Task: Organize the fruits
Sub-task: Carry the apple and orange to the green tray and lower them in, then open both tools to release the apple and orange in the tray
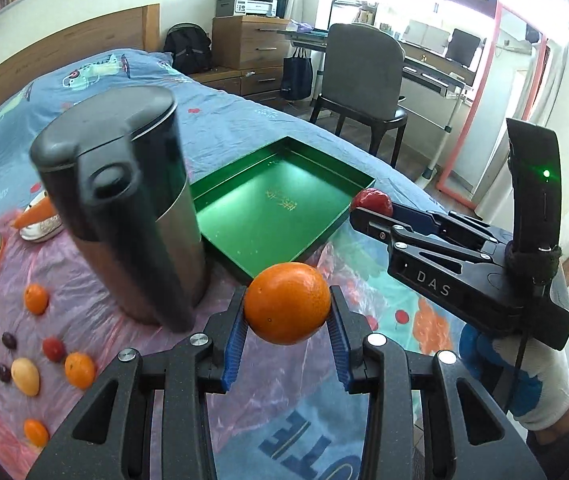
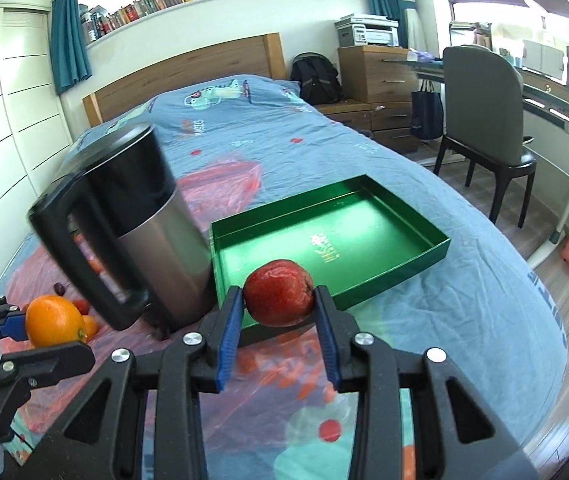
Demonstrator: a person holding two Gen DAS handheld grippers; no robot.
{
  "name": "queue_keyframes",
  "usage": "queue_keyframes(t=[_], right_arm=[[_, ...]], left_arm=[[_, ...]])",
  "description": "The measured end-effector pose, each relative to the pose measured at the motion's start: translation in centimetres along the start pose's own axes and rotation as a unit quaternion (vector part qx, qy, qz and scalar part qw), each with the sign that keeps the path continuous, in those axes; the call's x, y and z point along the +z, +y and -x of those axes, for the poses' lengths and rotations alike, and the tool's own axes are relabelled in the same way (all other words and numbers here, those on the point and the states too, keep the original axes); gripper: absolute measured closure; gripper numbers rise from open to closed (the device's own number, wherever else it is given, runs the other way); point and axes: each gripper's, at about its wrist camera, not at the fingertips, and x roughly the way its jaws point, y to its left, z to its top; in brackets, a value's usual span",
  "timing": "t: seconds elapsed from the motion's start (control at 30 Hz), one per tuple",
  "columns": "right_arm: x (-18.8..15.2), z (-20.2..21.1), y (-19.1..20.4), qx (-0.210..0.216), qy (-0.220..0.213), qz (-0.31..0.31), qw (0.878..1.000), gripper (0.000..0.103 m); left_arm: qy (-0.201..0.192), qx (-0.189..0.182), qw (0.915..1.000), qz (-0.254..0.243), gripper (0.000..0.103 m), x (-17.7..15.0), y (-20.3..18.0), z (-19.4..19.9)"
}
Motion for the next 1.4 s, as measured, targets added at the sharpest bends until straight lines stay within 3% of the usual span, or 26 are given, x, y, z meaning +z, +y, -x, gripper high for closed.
queue_keyframes(t=[0.33, 0.53, 0.77, 0.93, 1.07, 1.13, 1.2, 1.4], right_arm=[[2.8, -9.0, -6.0, -0.049, 0.011, 0.0, 0.999, 0.074], [3.1, -14.4, -8.5, -0.07, 0.044, 0.005, 0.997, 0.074], [3.0, -17.8, -8.7, -0.081, 0.065, 0.031, 0.994, 0.074], [2.5, -19.0, -8.9, -0.098, 0.079, 0.037, 0.991, 0.073], [2.7, -18.9, -9.1, -0.1, 0.081, 0.029, 0.991, 0.07], [2.8, -18.2, -8.9, -0.102, 0.075, 0.029, 0.991, 0.051], [3.1, -17.1, -8.5, -0.1, 0.066, 0.03, 0.992, 0.044], [3.6, -12.3, -7.2, -0.101, 0.036, 0.023, 0.994, 0.036]], left_arm=[[0.056, 0.02, 0.9982, -0.005, 0.07, 3.6, -0.6, -10.5], [0.096, 0.042, 0.9945, 0.007, 0.07, 3.4, 0.2, -15.8], [0.128, 0.042, 0.9906, 0.024, 0.07, 2.9, 0.8, -19.7], [0.144, 0.035, 0.9884, 0.034, 0.07, 2.9, 1.2, -20.7], [0.134, 0.044, 0.9897, 0.025, 0.068, 3.1, 0.8, -20.1], [0.124, 0.044, 0.9911, 0.019, 0.057, 3.4, 0.6, -19.4], [0.11, 0.051, 0.9925, 0.014, 0.053, 3.5, 0.3, -18.2], [0.083, 0.029, 0.9962, -0.001, 0.053, 2.7, -1.2, -13.2]])
